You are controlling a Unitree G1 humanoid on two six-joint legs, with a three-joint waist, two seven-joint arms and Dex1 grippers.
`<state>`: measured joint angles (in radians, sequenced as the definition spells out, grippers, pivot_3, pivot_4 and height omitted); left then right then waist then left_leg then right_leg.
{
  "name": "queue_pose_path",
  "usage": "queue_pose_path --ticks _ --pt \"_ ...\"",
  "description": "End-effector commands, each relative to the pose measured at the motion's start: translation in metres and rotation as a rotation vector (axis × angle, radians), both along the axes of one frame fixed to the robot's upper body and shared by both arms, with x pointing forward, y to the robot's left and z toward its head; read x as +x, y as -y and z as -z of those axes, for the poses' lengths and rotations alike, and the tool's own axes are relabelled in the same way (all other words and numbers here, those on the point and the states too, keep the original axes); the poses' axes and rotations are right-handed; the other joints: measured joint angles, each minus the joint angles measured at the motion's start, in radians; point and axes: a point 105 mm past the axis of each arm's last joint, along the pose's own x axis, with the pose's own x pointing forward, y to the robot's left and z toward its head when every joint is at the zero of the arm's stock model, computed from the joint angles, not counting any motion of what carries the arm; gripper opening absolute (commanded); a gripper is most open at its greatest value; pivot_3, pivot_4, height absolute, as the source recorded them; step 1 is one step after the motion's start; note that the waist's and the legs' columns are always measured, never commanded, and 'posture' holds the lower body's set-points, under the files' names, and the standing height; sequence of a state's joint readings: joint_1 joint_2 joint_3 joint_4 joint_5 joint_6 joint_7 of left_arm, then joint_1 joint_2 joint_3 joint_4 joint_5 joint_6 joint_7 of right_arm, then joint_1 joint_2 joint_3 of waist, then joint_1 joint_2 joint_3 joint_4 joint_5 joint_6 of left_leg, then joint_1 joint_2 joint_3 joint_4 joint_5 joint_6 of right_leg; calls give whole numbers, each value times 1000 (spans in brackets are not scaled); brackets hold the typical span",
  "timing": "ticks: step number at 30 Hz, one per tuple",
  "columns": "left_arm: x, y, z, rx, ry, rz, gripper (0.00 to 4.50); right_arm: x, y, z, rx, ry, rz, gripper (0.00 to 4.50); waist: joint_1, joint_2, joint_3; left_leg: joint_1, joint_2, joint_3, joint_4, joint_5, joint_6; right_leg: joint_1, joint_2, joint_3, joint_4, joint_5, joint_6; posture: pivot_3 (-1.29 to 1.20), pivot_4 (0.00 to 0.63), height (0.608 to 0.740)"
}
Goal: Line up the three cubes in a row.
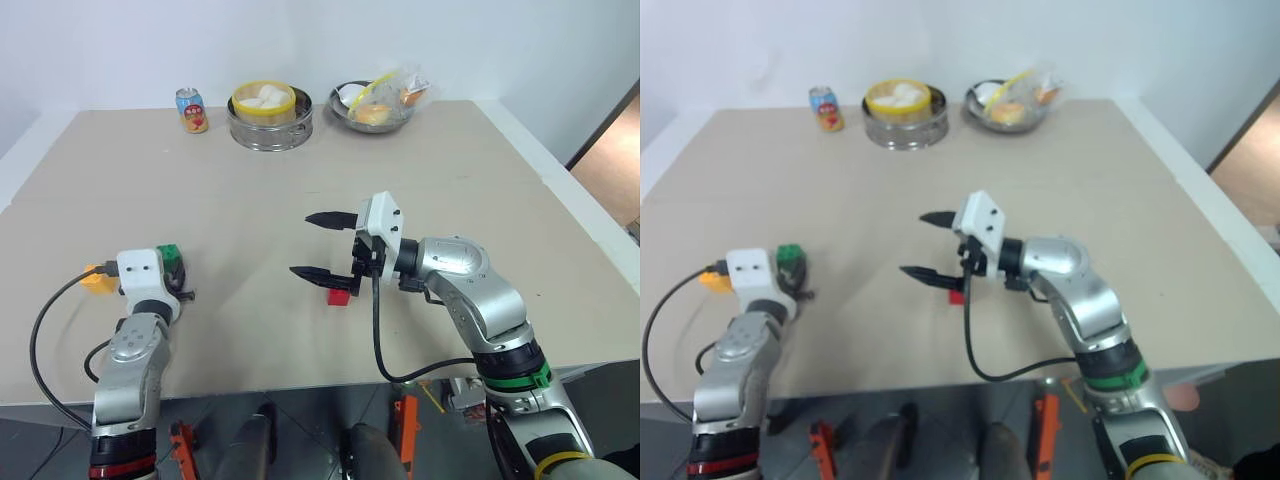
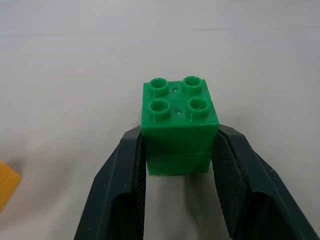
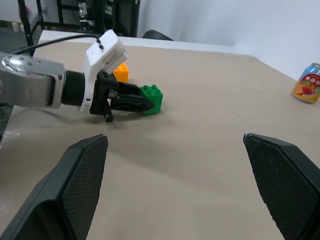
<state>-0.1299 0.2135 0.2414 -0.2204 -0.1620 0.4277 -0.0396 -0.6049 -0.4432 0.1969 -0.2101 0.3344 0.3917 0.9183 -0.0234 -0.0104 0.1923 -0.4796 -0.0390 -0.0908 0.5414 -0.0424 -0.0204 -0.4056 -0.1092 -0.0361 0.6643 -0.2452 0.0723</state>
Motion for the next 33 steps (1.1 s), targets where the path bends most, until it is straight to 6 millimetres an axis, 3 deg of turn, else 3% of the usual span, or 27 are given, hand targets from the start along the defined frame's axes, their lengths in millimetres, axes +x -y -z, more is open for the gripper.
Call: queue_pose_path --ticks 1,4,6,9,13,21,29,33 --pt "1 18 -18 25 77 200 1285 -6 -2 -8 -2 52 -23 4500 0 0 0 0 0 0 0 0 0 0 0 0 0 0 0 0 150 740" --pt "-11 55 -22 63 85 532 1285 -6 0 -8 -10 58 -23 4500 0 0 0 -1 0 1 0 0 0 -1 -1 0 -1 0 0 0 150 740" --pt "-30 81 -15 161 49 825 1285 -7 1 -8 -20 59 -28 4500 0 0 0 -1 0 2 0 0 0 -1 -1 1 -1 0 0 0 150 740" --pt "-44 92 -8 245 -6 1097 1285 -9 2 -7 -36 60 -41 4500 0 0 0 -2 1 6 -3 0 0 -3 -2 3 -2 0 -1 0 150 740" --pt "-33 93 -11 305 -15 1295 1285 -12 4 -8 -45 64 -48 4500 0 0 0 -2 4 8 -7 0 0 -5 -3 2 -3 0 -1 0 150 740" --pt "-10 116 -20 358 -9 1545 1285 -23 6 -9 -53 63 -40 4500 2 0 0 -3 7 9 -6 0 0 -1 -2 -1 -11 1 1 0 150 740" --pt "-5 130 -18 370 9 1640 1285 -28 12 -9 -58 62 5 4500 1 0 0 -4 11 11 -5 0 1 0 5 -4 -13 3 4 0 150 740" --pt "0 131 -15 393 11 1639 1285 -30 14 -8 -60 46 11 4500 0 0 0 -4 15 11 0 -1 -1 2 9 -4 -13 3 -2 0 150 740"
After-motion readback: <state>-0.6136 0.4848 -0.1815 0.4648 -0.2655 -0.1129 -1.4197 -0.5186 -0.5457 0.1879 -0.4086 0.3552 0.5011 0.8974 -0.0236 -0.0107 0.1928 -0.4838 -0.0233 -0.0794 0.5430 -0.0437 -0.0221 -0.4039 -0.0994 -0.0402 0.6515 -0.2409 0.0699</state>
